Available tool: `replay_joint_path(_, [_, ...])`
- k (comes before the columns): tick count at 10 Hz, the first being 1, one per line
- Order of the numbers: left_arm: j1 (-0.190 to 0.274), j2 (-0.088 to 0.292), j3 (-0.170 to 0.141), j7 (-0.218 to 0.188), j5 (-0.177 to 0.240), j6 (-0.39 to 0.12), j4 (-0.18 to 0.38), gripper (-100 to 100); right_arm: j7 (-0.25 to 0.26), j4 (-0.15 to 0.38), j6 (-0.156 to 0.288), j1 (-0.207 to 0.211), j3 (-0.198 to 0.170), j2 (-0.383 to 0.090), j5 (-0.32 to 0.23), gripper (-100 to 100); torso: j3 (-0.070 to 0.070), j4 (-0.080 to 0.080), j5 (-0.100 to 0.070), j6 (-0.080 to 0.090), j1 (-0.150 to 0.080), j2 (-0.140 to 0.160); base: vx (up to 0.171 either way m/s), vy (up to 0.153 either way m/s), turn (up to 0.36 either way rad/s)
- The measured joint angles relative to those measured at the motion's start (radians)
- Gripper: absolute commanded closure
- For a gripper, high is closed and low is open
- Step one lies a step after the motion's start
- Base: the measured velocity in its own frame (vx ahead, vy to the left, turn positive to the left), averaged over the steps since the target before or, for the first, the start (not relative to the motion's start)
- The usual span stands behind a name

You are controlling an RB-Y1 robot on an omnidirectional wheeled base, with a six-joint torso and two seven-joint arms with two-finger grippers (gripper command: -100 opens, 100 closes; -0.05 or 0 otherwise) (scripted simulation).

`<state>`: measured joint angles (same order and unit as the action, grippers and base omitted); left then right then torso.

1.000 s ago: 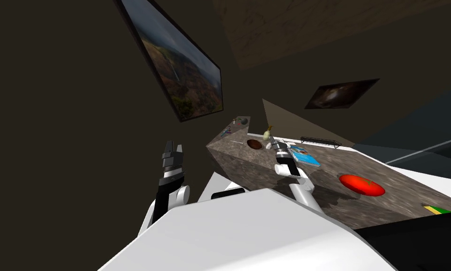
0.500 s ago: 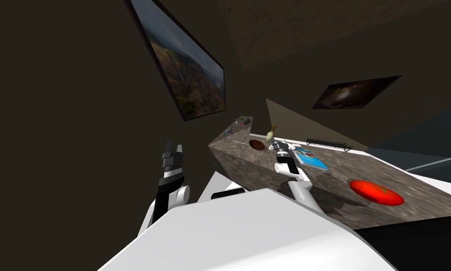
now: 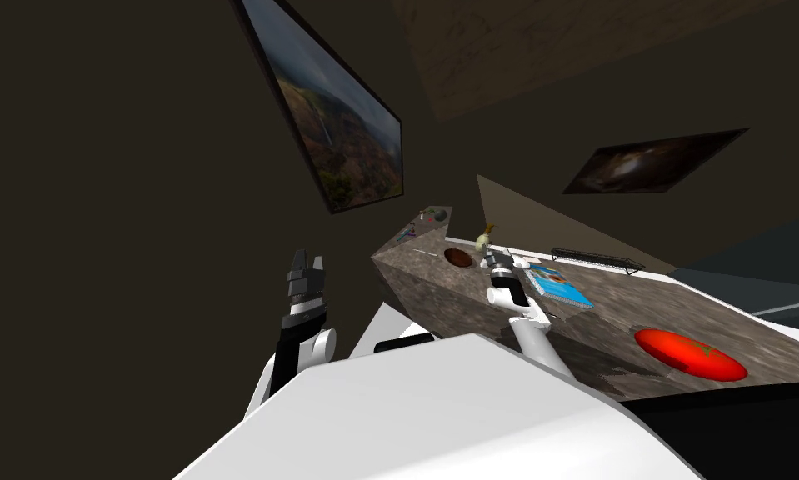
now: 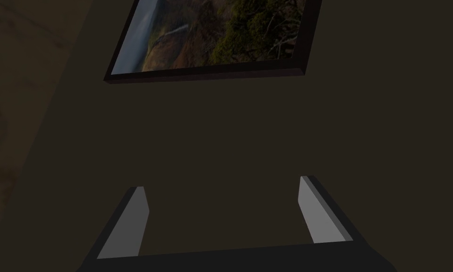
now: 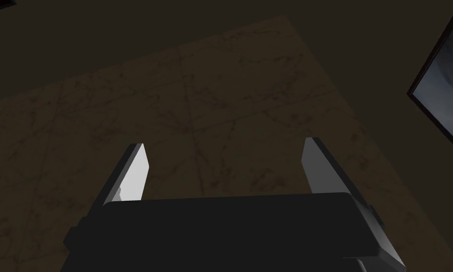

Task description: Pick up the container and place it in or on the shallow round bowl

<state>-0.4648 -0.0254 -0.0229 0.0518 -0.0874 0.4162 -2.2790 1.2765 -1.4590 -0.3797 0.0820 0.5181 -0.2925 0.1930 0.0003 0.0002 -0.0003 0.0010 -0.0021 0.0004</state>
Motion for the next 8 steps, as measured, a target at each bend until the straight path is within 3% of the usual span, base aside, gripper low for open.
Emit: replay_joint_path(8, [0.000, 0.000, 0.000, 0.000, 0.000, 0.000, 0.000, 0, 0.218, 0.174, -0.021, -0.083, 0.036, -0.029, 0.036, -100, 0.000, 0.000, 0.000, 0.001, -0.001, 0.000, 0.001, -0.020, 0.044])
